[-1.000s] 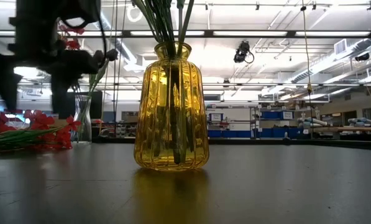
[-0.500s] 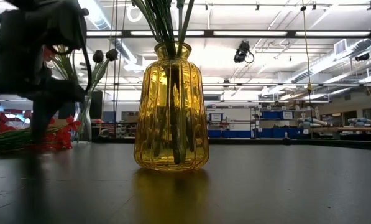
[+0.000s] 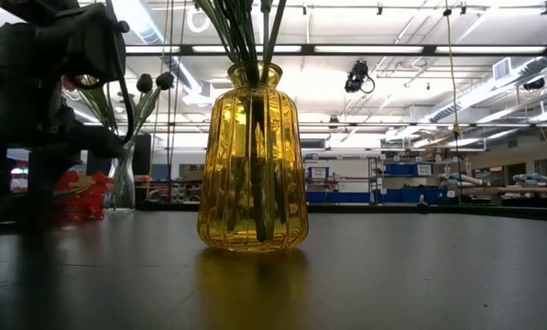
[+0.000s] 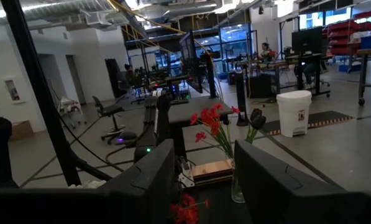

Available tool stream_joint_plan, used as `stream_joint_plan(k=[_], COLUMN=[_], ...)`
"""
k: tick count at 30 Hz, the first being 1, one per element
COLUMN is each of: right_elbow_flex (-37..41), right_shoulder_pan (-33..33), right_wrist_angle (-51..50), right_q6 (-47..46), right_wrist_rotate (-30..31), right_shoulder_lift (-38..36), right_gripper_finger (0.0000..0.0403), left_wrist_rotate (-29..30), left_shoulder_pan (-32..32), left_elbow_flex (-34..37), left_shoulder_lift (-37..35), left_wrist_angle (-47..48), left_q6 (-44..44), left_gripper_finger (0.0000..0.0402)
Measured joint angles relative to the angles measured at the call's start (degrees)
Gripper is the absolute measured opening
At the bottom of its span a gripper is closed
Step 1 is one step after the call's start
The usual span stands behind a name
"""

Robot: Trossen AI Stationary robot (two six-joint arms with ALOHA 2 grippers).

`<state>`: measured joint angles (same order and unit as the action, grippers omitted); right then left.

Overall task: Sort flowers into vase by color
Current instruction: Put the orange flowers into the transparent vase

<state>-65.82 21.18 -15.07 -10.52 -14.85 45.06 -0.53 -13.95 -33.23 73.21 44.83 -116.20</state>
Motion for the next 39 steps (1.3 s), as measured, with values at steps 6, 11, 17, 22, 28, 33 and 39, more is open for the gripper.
stream_joint_plan(k=[6, 11, 17, 22, 28, 33, 39], right_elbow_flex=[0.00, 0.00, 0.00, 0.00, 0.00, 0.00, 0.00], right_shoulder_pan=[0.00, -0.01, 0.00, 0.01, -0.01, 0.01, 0.01], right_wrist_angle=[0.00, 0.00, 0.00, 0.00, 0.00, 0.00, 0.00], right_q6=[0.00, 0.00, 0.00, 0.00, 0.00, 0.00, 0.00], right_wrist_rotate=[0.00, 0.00, -0.02, 0.00, 0.00, 0.00, 0.00], right_shoulder_lift=[0.00, -0.02, 0.00, -0.02, 0.00, 0.00, 0.00], right_gripper_finger=[0.0176, 0.0176, 0.0176, 0.0176, 0.0176, 0.0176, 0.0176], left_wrist_rotate=[0.26, 0.41, 0.63, 1.29, 3.83, 5.62, 8.68], left_shoulder_pan=[-0.01, -0.01, 0.33, 2.24, 4.97, 8.60, 15.07], left_elbow_flex=[0.00, 0.00, -0.06, -0.20, -0.22, -0.22, -0.26], left_shoulder_lift=[0.00, 0.00, -1.82, -4.95, -8.83, -11.52, -12.99], left_wrist_angle=[-0.97, -3.00, -3.46, -3.48, -3.99, -10.81, -21.78], left_q6=[0.72, 2.72, 8.03, 13.43, 20.30, 34.44, 54.19], left_gripper_finger=[0.0076, 0.0037, 0.0026, 0.0024, 0.0024, 0.0023, 0.0023])
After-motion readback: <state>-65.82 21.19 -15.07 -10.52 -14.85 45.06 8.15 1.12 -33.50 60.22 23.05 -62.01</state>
